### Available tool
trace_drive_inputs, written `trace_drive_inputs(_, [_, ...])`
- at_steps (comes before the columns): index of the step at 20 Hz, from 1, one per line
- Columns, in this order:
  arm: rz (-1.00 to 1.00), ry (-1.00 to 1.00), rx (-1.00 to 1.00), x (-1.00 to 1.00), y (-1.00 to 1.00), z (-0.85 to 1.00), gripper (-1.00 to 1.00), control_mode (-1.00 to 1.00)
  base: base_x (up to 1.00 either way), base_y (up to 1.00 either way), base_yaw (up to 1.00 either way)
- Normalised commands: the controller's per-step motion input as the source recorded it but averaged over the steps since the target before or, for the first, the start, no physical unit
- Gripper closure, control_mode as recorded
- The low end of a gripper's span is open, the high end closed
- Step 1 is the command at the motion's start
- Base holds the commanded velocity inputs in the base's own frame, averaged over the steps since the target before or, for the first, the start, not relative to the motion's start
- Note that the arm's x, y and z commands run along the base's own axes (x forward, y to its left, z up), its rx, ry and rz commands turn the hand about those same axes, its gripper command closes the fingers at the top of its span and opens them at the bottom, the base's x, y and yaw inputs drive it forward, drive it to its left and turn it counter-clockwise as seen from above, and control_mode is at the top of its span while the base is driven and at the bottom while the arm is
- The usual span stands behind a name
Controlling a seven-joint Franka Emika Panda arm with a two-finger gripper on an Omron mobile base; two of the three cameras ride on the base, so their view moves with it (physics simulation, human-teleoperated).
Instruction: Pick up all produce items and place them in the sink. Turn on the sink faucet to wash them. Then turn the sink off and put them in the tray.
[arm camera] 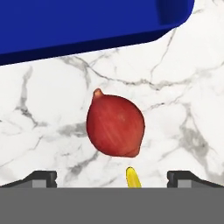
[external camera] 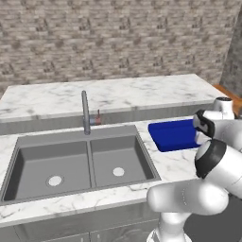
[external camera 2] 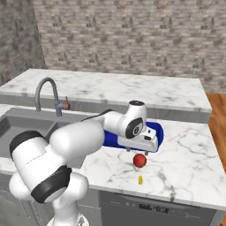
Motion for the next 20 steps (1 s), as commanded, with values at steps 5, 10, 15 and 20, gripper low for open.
trace_drive_inputs(5, [0.00,0.01,0.00,0.16,-0.08,-0.21,-1.00,-1.00,0.00,0.00,0.00])
trace_drive_inputs(10, [0.00,0.00,0.00,0.08,-0.21,-0.14,-1.00,-1.00,0.00,0.00,0.00])
trace_drive_inputs(15, [0.01,0.00,0.00,0.00,-0.25,-0.13,-1.00,-1.00,0.00,0.00,0.00])
trace_drive_inputs(20, [0.04,0.00,0.00,0.00,-0.01,-0.16,-1.00,-1.00,0.00,0.00,0.00])
